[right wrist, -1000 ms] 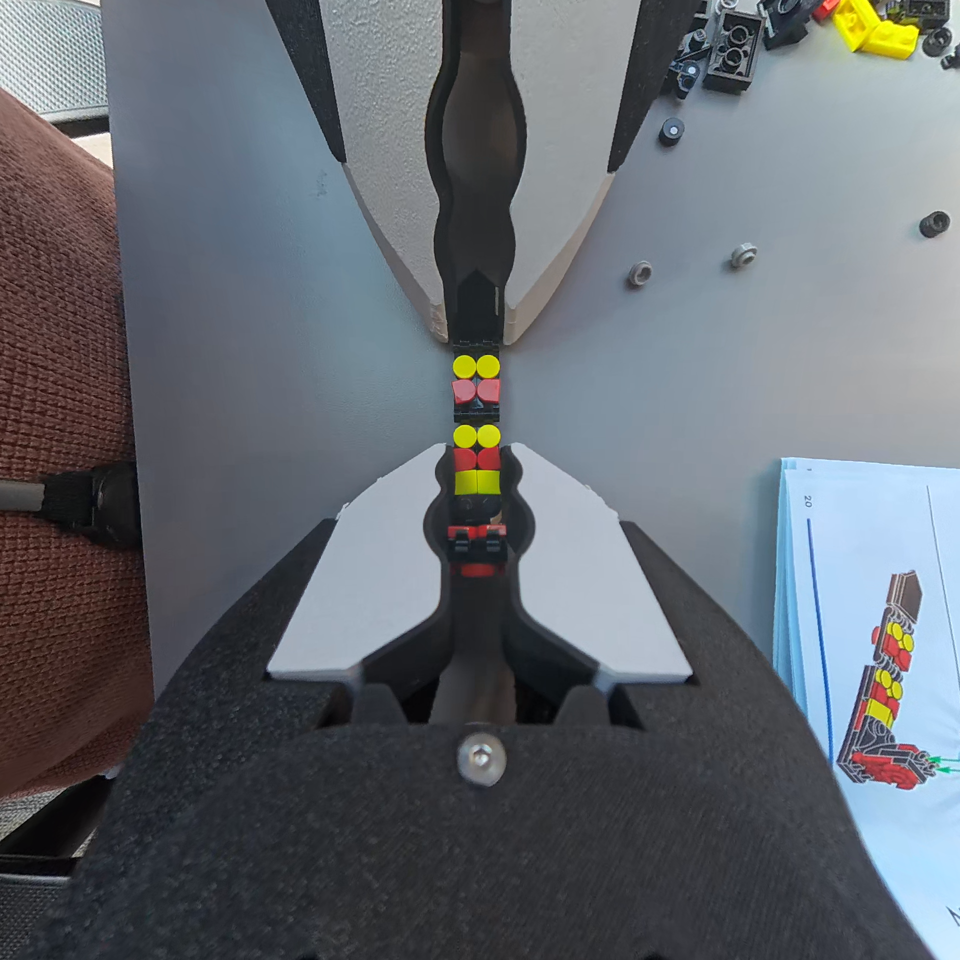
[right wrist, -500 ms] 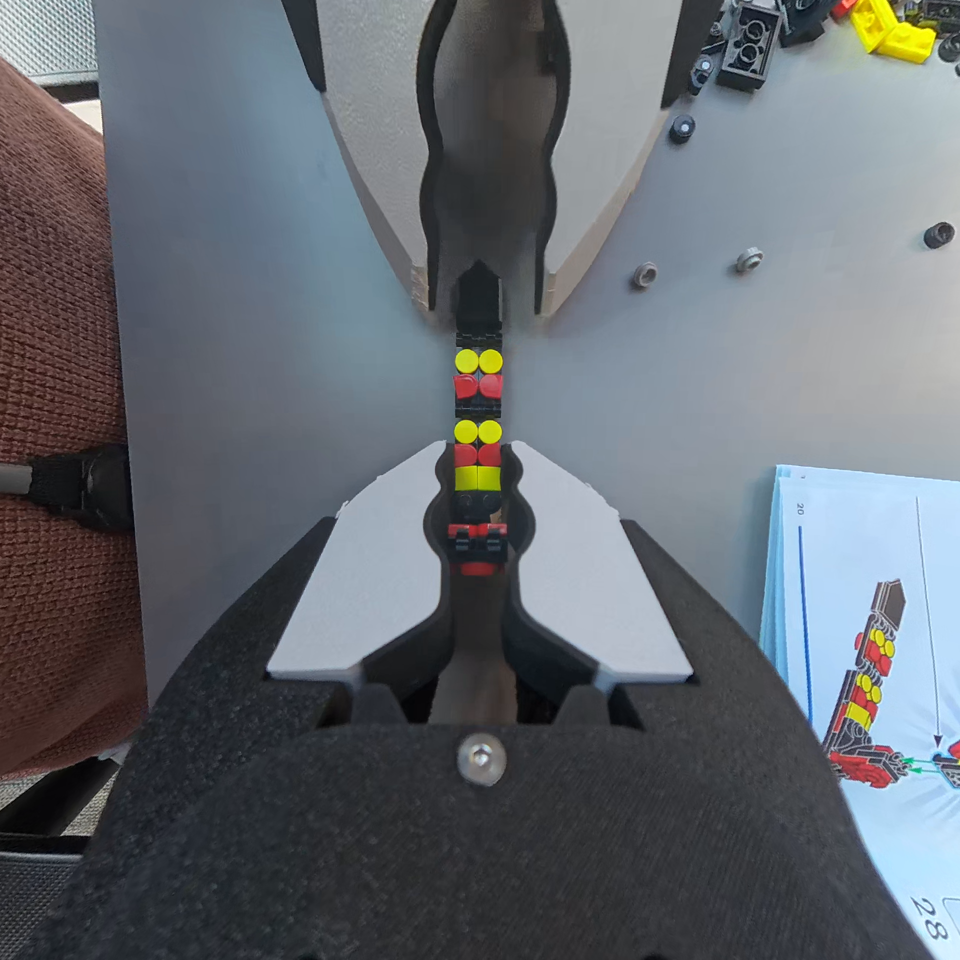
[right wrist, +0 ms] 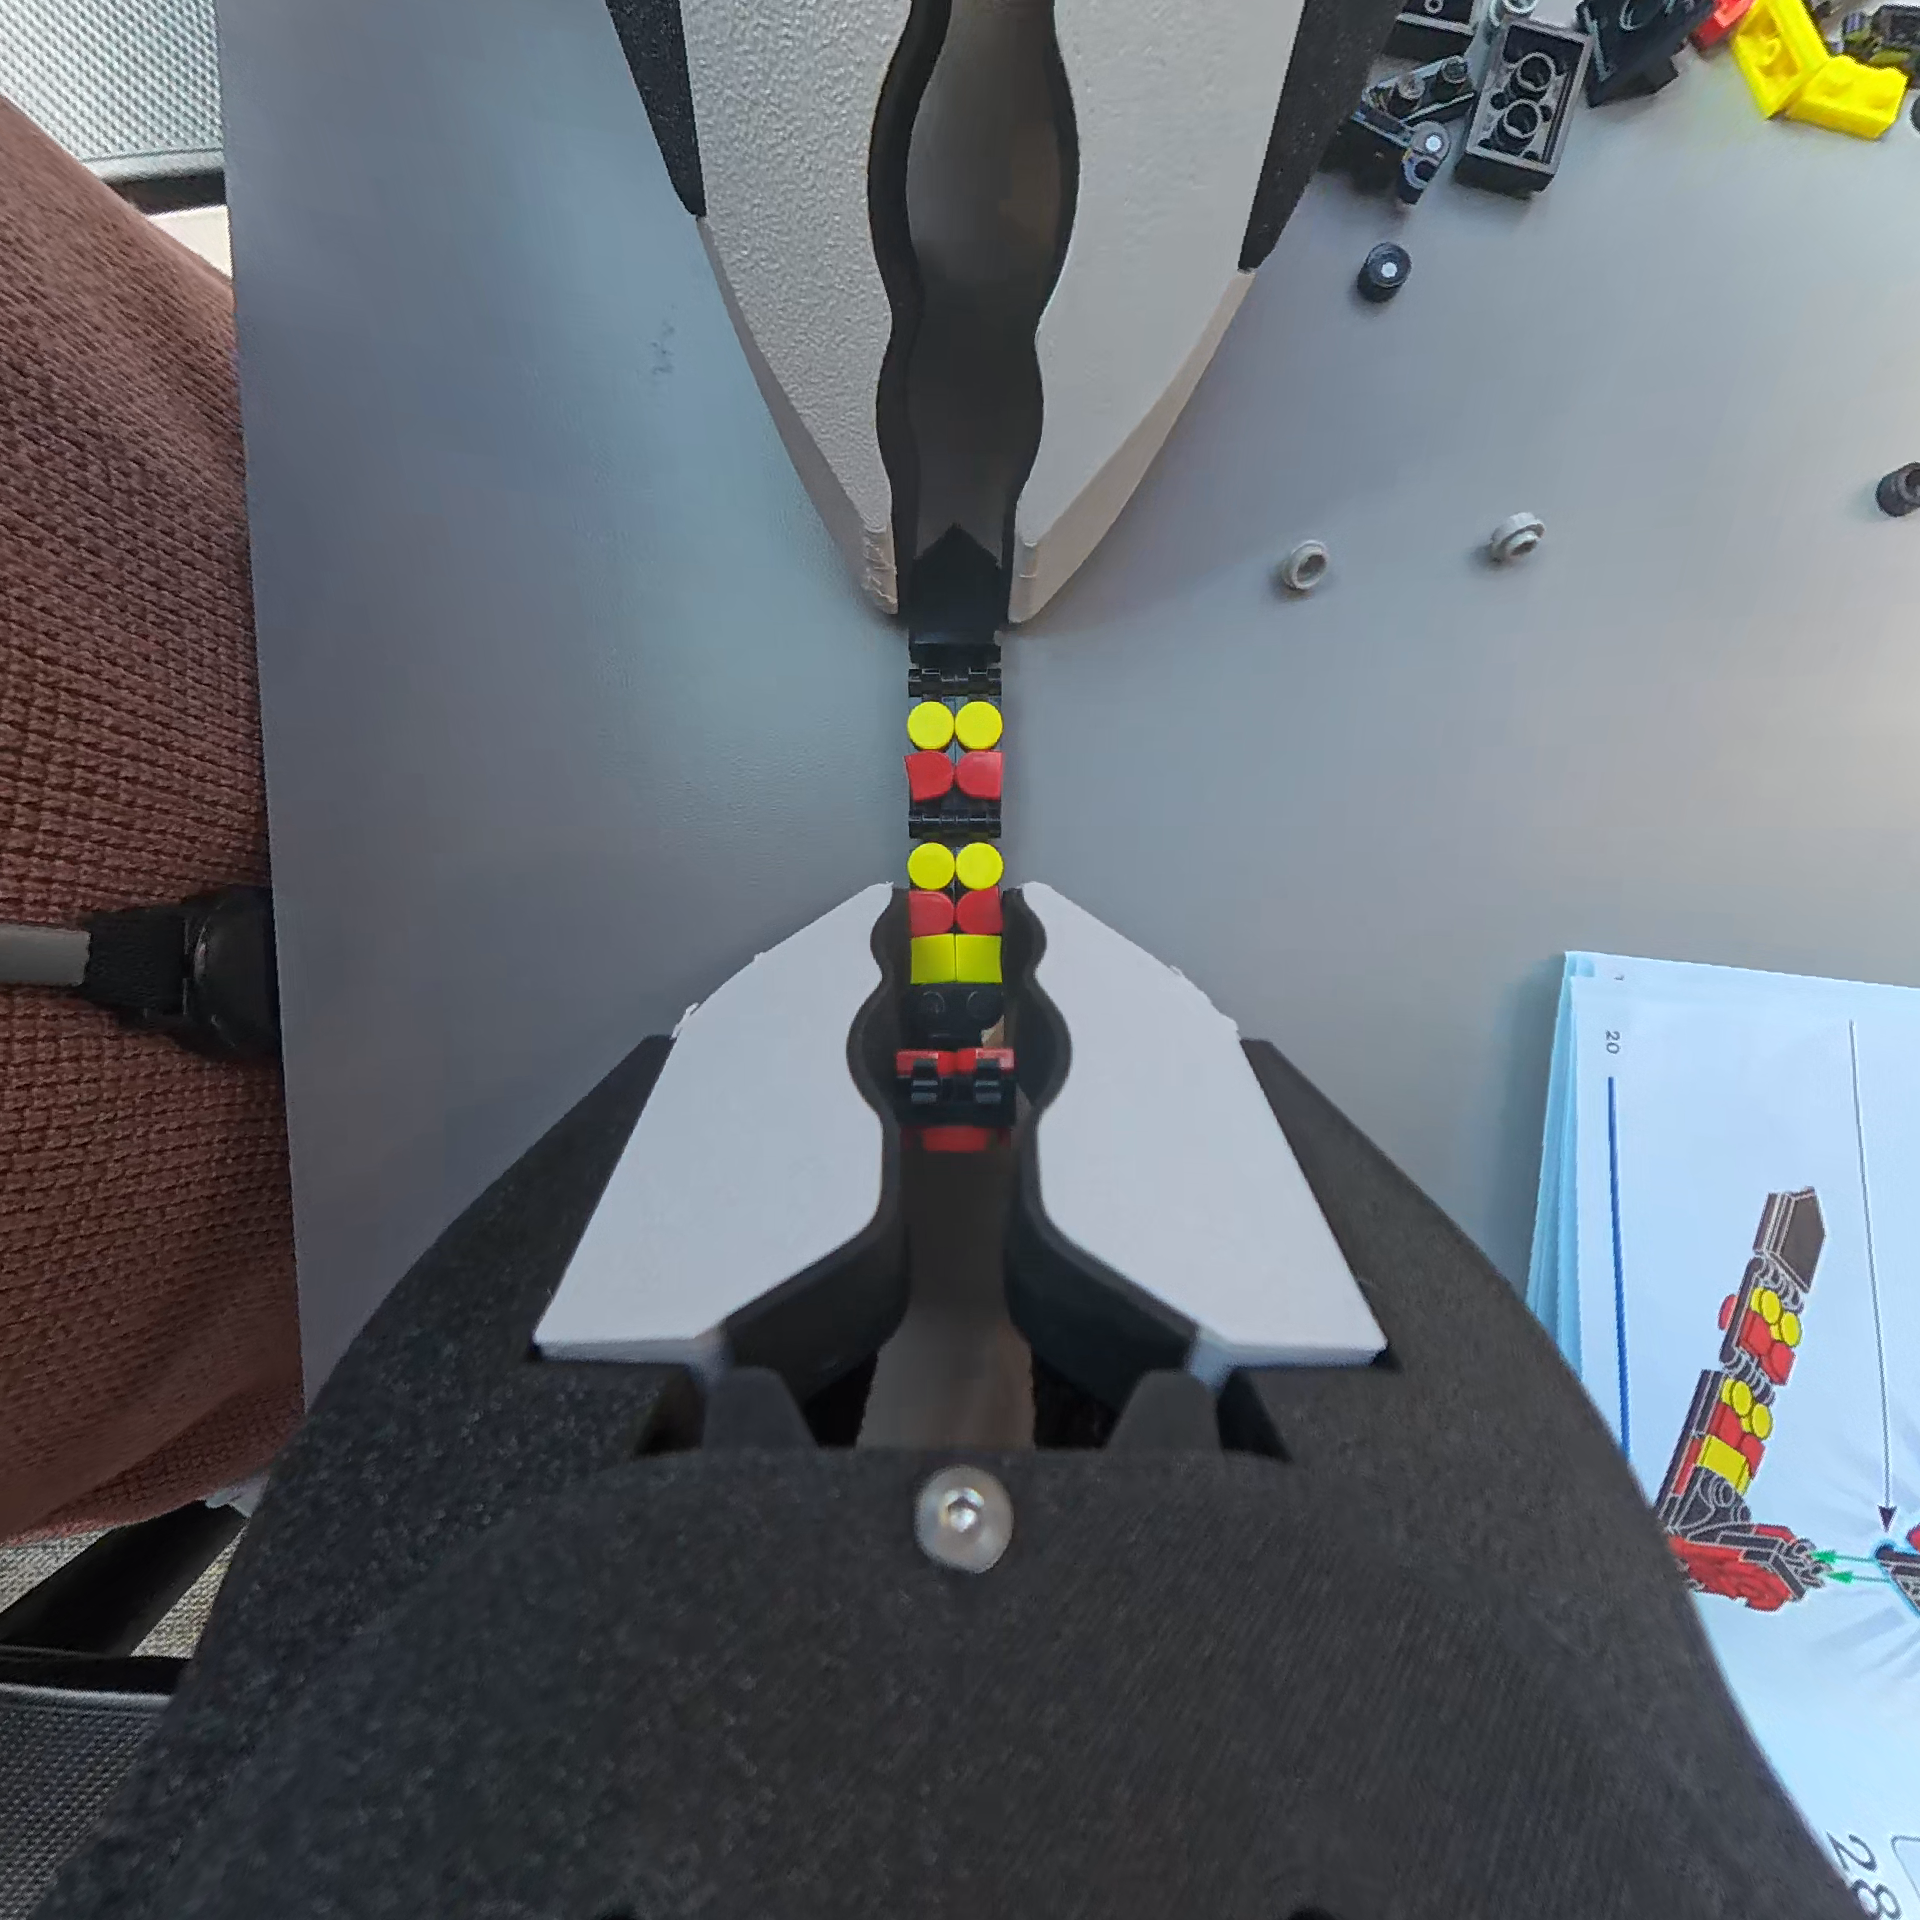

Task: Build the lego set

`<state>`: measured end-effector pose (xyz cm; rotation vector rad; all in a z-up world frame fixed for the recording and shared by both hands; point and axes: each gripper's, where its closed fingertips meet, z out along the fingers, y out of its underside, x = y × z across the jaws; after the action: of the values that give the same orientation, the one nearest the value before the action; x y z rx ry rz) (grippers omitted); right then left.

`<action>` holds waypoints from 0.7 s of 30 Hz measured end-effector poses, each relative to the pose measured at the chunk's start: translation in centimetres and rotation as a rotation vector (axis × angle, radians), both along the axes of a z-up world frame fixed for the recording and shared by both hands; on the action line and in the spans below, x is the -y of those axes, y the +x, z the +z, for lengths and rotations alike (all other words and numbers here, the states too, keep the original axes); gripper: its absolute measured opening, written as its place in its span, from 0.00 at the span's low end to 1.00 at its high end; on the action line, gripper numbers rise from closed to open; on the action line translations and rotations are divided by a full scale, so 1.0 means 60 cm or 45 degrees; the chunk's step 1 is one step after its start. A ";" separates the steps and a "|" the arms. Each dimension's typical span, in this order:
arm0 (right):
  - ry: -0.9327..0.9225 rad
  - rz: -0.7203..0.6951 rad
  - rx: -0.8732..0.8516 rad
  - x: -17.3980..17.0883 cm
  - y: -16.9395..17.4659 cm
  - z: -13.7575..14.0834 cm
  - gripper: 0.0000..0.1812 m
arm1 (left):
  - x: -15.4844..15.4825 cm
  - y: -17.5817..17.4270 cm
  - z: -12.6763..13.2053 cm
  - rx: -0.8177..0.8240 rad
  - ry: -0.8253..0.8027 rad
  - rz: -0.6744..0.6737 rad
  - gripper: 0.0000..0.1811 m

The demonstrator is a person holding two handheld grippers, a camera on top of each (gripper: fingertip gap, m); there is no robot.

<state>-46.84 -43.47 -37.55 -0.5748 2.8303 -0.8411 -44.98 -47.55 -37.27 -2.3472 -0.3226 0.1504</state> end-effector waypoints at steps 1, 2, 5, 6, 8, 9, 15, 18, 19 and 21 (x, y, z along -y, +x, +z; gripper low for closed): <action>-0.001 0.000 -0.001 0.000 0.000 0.000 0.09 | 0.000 0.000 0.000 0.001 -0.002 -0.003 0.09; -0.001 -0.001 0.002 0.000 0.000 0.000 0.09 | 0.000 0.000 0.000 0.006 -0.001 -0.003 0.09; -0.004 0.001 0.000 0.000 0.000 0.000 0.09 | -0.001 -0.001 0.000 0.016 0.008 0.001 0.09; -0.004 0.002 0.000 0.000 0.000 0.000 0.09 | -0.002 -0.001 0.001 0.018 0.009 0.004 0.08; -0.001 0.006 0.000 0.000 0.000 0.000 0.09 | -0.002 -0.002 0.001 0.022 0.001 0.002 0.08; 0.001 0.007 -0.001 0.000 0.000 0.000 0.09 | -0.002 -0.002 0.001 0.027 -0.006 0.001 0.08; 0.004 0.003 -0.004 0.001 0.000 0.000 0.09 | -0.005 -0.003 0.001 0.048 -0.027 -0.002 0.08; 0.004 0.002 -0.007 0.001 0.000 0.000 0.09 | -0.005 -0.003 0.001 0.054 -0.031 0.003 0.08; 0.006 0.003 -0.009 0.001 0.000 0.000 0.09 | -0.005 -0.003 0.001 0.056 -0.037 0.001 0.08; 0.011 0.008 -0.017 0.000 0.000 0.000 0.09 | -0.005 -0.003 0.001 0.055 -0.047 -0.003 0.09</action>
<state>-46.85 -43.49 -37.57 -0.5905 2.8408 -0.8268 -45.18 -47.24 -37.24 -2.3900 -0.3407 0.1059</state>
